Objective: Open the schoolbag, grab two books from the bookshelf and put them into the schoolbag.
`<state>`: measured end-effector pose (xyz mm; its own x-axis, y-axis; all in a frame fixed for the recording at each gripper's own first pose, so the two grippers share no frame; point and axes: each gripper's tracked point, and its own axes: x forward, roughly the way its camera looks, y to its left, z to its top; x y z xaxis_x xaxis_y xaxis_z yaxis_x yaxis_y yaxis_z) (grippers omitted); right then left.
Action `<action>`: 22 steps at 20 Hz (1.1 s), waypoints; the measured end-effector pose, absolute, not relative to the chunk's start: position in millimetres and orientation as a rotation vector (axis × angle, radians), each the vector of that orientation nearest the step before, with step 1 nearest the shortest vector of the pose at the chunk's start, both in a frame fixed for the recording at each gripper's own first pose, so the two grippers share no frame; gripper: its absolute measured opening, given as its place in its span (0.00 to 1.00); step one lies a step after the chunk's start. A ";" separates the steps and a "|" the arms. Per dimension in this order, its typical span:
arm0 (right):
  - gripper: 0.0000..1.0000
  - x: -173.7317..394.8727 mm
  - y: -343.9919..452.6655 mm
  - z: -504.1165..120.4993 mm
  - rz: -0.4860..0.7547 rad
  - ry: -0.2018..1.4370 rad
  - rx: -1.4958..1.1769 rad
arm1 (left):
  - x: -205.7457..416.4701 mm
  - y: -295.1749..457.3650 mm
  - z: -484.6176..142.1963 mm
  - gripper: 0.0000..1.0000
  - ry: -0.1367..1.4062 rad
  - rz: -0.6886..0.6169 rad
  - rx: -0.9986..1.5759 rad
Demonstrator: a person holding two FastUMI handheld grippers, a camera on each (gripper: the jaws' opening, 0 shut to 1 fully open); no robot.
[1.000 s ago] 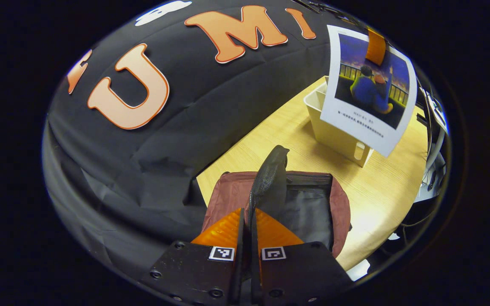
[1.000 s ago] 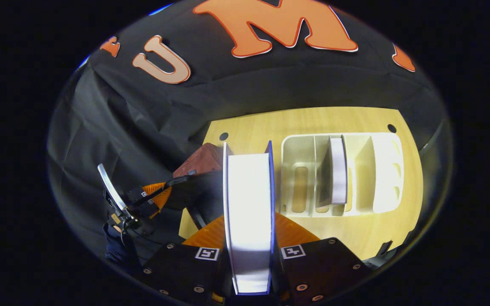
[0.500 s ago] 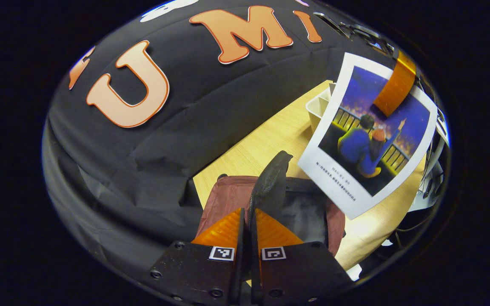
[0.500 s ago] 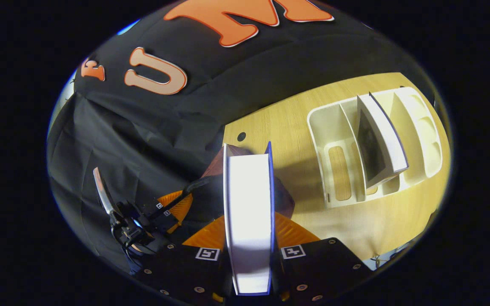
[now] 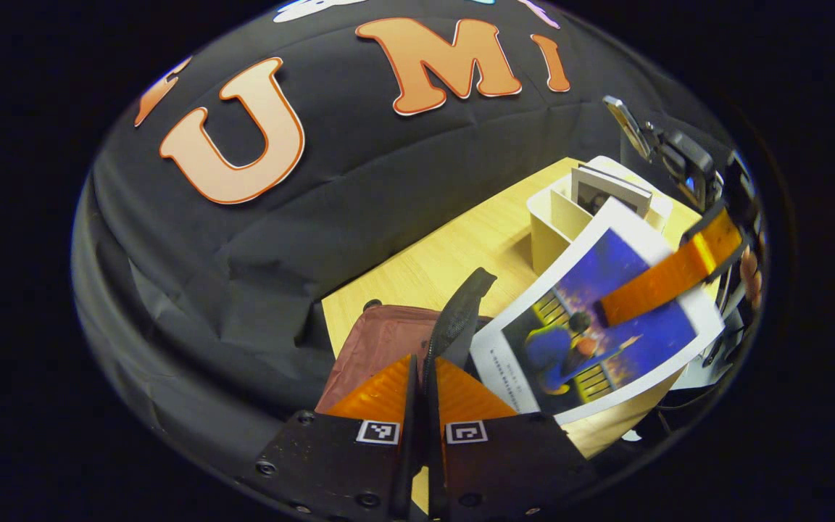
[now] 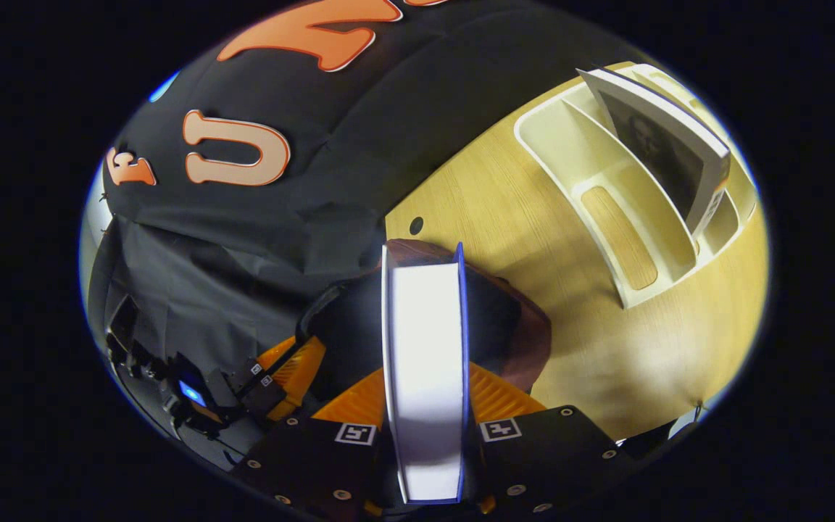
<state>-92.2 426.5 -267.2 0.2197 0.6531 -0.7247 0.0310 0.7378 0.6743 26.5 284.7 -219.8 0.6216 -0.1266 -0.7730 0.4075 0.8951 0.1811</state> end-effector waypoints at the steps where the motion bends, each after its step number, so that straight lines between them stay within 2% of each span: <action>1: 0.37 -91.7 430.0 -271.5 0.455 1.283 0.663 | 24.8 282.3 -218.6 0.09 0.849 -0.321 0.353; 5: 0.38 -92.9 450.0 -292.6 0.445 1.306 0.788 | 23.8 266.4 -212.1 0.09 0.815 -0.361 0.368; 6: 0.33 -91.3 453.5 -297.3 0.442 1.306 0.806 | 21.6 261.8 -212.9 0.10 0.813 -0.372 0.374; 7: 0.38 -90.7 456.8 -302.8 0.440 1.305 0.817 | 19.8 258.6 -212.1 0.09 0.810 -0.380 0.384; 22: 0.37 -84.2 518.5 -375.0 0.422 1.291 0.863 | 7.8 215.4 -191.8 0.09 0.764 -0.505 0.364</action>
<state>-84.2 518.5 -375.0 0.2601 0.7086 -0.6559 0.1852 0.6301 0.7541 7.8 215.4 -191.8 0.6137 -0.2992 -0.7307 0.5555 0.8213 0.1302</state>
